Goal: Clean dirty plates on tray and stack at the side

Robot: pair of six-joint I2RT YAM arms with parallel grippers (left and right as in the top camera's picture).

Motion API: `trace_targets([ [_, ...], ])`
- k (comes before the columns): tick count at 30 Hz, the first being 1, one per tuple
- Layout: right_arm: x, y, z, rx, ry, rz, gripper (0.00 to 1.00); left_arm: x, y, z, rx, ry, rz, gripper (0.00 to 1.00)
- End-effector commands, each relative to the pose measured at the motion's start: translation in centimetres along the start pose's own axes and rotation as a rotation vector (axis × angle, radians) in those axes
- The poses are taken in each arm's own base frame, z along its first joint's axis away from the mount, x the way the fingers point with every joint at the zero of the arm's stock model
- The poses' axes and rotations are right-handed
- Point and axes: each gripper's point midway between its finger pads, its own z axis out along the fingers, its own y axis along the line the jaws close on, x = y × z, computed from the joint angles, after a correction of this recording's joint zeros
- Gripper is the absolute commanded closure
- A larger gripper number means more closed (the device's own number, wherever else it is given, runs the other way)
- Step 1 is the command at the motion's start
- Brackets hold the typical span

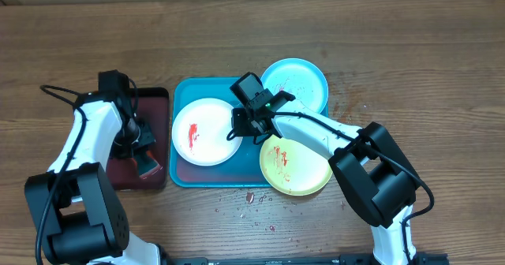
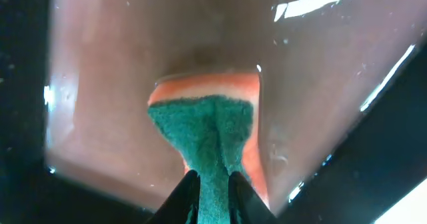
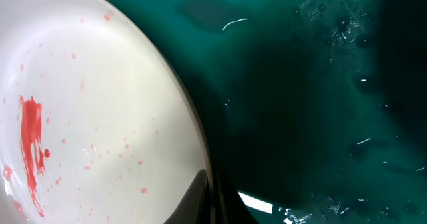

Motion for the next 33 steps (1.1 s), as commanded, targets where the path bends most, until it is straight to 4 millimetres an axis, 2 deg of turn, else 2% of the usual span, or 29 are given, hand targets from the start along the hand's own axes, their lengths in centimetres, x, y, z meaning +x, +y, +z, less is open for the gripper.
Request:
trace_targets([
  [1,0.5,-0.5,0.6,0.024,0.006,-0.002,0.96,1.1,0.5,1.6,-0.022,0.024,-0.029,0.84],
  [15,0.5,-0.5,0.6,0.024,0.006,-0.002,0.96,1.3,0.3,2.6,-0.015,0.012,-0.041,0.84],
  [20,0.5,-0.5,0.6,0.024,0.006,-0.002,0.96,2.3,0.4,3.9,-0.018,0.022,-0.073,0.9],
  [22,0.5,-0.5,0.6,0.024,0.006,-0.002,0.96,2.6,0.4,4.4,-0.017,0.024,-0.078,0.96],
  [25,0.5,-0.5,0.6,0.023,0.006,-0.002,0.95,3.0,0.1,4.6,-0.001,0.033,-0.077,0.96],
  [26,0.5,-0.5,0.6,0.023,0.007,-0.002,0.95,2.6,-0.3,4.3,0.023,0.028,-0.066,0.96],
  [29,0.5,-0.5,0.6,0.023,0.007,-0.002,0.95,0.7,-1.9,1.5,0.119,0.001,0.001,0.96],
  [33,0.6,-0.3,0.6,0.014,0.013,-0.001,0.96,-2.1,-3.3,-3.7,0.207,-0.066,0.087,0.96],
])
